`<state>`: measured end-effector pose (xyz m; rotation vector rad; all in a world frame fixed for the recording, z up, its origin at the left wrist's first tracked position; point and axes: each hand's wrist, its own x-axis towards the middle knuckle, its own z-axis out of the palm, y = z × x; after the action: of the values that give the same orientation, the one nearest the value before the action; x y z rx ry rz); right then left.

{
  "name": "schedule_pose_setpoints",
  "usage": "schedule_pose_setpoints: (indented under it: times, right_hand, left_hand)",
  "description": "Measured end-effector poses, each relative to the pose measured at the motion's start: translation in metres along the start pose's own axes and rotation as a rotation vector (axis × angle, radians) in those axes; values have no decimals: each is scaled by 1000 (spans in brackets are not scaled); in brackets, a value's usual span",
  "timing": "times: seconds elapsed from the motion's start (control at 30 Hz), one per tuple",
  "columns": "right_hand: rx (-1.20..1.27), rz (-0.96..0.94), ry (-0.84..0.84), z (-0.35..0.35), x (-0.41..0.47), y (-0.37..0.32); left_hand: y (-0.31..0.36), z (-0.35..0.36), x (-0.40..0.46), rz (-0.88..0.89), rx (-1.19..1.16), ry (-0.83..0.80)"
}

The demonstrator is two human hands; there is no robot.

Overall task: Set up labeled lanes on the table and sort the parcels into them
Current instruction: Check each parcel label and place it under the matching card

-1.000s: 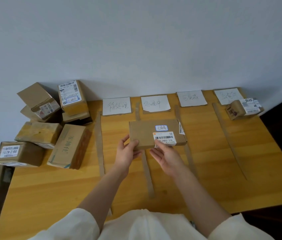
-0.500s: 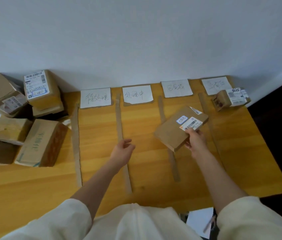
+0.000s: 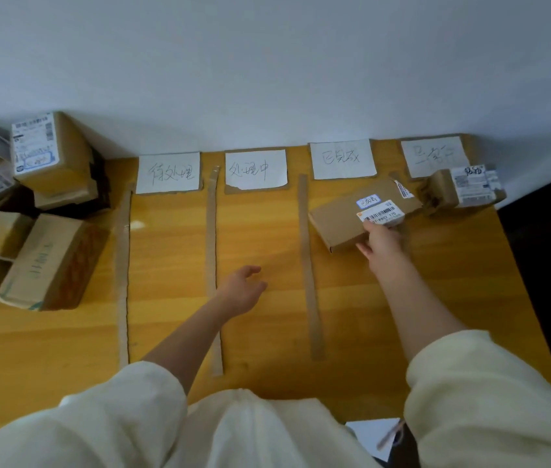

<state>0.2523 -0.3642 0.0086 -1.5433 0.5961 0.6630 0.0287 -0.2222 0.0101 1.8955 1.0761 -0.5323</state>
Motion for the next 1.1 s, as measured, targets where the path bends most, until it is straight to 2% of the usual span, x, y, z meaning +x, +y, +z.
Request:
schedule_pose_setpoints:
  times: [0.13, 0.47, 0.7, 1.1]
  right_hand:
    - [150, 101, -30, 11, 6, 1]
    - [242, 200, -112, 25, 17, -5]
    - [71, 220, -159, 21, 15, -6]
    - [-51, 264, -103, 9, -17, 7]
  left_hand:
    - [2, 7, 1, -43, -7, -16]
    - [4, 13, 5, -57, -28, -16]
    - [4, 16, 5, -58, -52, -15]
    - [1, 16, -7, -31, -109, -29]
